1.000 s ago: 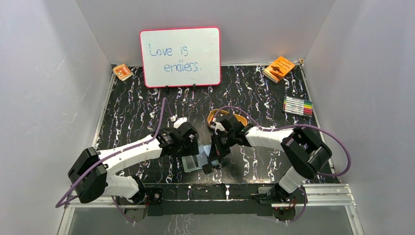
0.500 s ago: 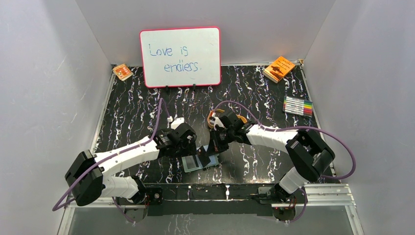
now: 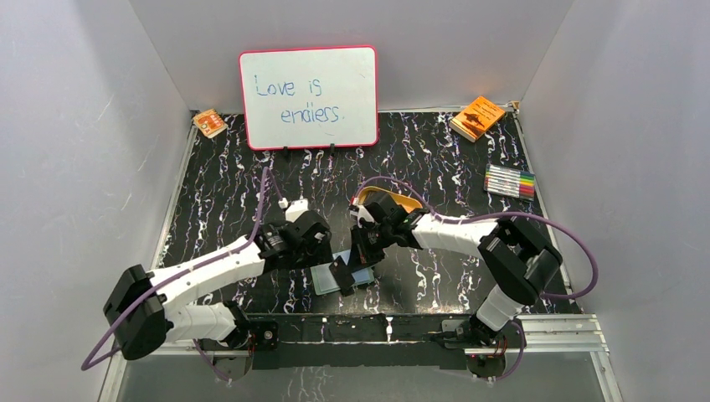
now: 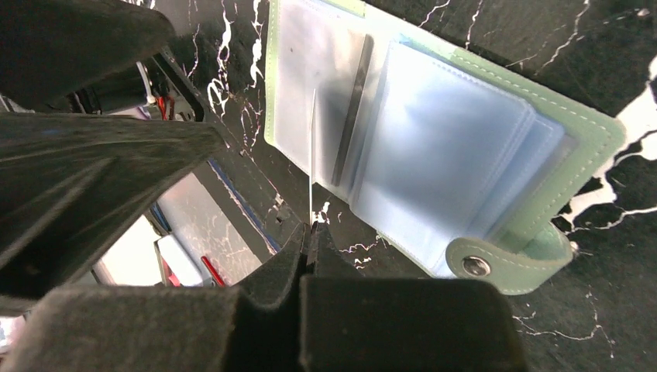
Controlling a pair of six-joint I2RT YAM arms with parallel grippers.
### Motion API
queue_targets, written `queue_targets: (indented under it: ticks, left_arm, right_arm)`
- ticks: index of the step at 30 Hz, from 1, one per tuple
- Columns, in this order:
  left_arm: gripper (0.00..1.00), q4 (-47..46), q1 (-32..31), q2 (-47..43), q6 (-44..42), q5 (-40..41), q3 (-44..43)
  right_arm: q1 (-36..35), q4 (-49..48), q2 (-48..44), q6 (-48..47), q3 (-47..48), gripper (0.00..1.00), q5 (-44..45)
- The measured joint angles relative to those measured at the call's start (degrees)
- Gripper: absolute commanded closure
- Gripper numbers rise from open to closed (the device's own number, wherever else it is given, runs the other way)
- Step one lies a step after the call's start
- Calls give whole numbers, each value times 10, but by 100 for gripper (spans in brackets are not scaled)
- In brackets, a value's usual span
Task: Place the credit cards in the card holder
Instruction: Turn over the card slot in the card holder, then insert the credit card into the card holder.
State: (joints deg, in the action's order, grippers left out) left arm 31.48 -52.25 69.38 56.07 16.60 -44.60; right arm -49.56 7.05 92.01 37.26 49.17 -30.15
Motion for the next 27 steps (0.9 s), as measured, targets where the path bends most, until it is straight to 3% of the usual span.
queue_targets:
  ticks: [7, 13, 21, 27]
  left_arm:
    - [34, 12, 0, -54, 18, 23, 12]
    - [37, 11, 0, -34, 23, 24, 42]
    - [48, 8, 0, -7, 32, 25, 71]
    - [60, 7, 3, 16, 37, 26, 76]
  right_arm:
    - [-12, 0, 19, 1, 9, 100, 0]
    - [-13, 3, 11, 3, 9, 100, 27]
    - [17, -9, -73, 25, -29, 100, 69]
    - [30, -15, -69, 31, -55, 100, 59]
